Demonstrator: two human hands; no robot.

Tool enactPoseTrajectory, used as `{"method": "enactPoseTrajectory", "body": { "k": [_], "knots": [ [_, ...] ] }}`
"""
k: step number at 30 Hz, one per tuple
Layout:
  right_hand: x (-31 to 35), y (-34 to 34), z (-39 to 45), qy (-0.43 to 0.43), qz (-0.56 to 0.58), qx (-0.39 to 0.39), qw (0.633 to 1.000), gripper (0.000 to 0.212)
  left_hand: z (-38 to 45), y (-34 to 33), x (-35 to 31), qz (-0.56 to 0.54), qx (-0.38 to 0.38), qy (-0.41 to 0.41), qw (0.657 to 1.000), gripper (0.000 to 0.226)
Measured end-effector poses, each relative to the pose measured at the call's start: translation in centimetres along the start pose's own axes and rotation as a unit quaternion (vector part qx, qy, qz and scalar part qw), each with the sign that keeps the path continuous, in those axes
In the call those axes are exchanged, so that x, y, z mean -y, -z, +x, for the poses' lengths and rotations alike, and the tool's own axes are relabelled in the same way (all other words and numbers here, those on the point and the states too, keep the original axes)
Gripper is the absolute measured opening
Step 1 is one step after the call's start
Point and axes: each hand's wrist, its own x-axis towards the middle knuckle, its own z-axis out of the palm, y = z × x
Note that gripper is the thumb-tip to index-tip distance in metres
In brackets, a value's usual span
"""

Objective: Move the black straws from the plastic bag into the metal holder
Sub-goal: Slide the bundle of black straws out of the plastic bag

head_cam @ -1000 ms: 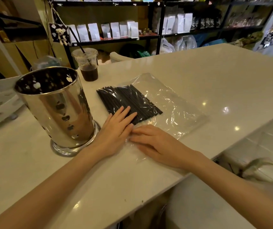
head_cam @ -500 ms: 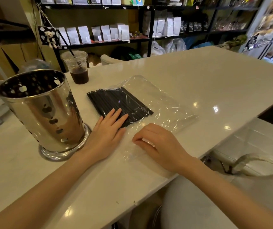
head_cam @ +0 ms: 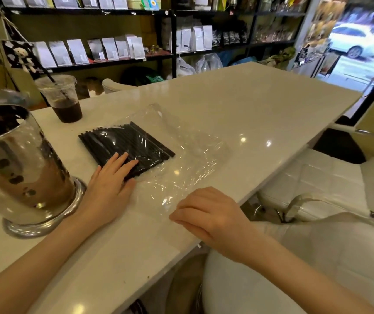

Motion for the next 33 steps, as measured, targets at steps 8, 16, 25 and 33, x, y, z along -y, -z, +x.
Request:
{"method": "enactPoseTrajectory", "body": {
  "k": [8, 16, 25, 33],
  "knots": [
    [0.5, -0.8, -1.3, -0.06, 0.052, 0.025, 0.997, 0.039, 2.9, -1.5, -6.1, -0.057, 0.091, -0.185, 0.977, 0.086],
    [-4.5, 1.1, 1.0, -0.203, 0.065, 0.005, 0.977, 0.041, 3.5, -3.7, -6.5, -0.011, 0.11, -0.189, 0.976, 0.102],
    [-9.5, -0.1, 0.9, -0.179, -0.114, 0.116, 0.97, 0.01, 3.7, -3.4, -7.4, 0.008, 0.069, -0.19, 0.979, 0.086],
    [-9.8, -1.0, 0.3, -0.144, -0.126, 0.062, 0.98, 0.024, 8.0, -4.5, -8.5, 0.13, 0.088, -0.234, 0.959, 0.08]
  ]
}}
